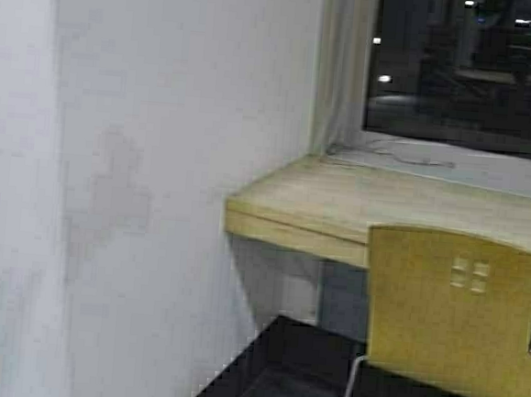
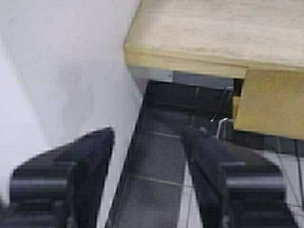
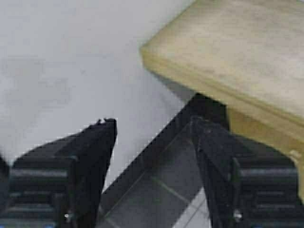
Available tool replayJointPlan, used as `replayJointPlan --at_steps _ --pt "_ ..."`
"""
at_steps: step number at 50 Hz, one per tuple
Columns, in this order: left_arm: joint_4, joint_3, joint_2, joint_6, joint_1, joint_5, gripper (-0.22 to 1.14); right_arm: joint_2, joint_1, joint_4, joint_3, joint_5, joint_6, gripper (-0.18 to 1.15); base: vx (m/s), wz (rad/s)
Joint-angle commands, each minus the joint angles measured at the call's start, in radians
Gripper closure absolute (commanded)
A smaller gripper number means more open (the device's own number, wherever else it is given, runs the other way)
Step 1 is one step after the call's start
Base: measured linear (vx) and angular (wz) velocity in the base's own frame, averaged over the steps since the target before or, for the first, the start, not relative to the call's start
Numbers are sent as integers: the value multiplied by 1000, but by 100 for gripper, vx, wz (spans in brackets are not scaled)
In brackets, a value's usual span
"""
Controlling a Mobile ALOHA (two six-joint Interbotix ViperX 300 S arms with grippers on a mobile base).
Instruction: Push the chairs under the table
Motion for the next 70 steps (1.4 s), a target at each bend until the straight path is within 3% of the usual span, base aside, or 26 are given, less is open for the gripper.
replayJointPlan --at_steps 1,10,70 --pt "-2 -15 9 0 -2 -25 8 2 -2 5 -6 -5 6 11 -31 26" --pt "0 -20 51 2 -2 -87 8 9 -2 5 -12 -5 9 11 -33 23" --pt "-2 -40 140 -41 -2 -83 8 127 -2 3 -63 5 8 11 -35 5"
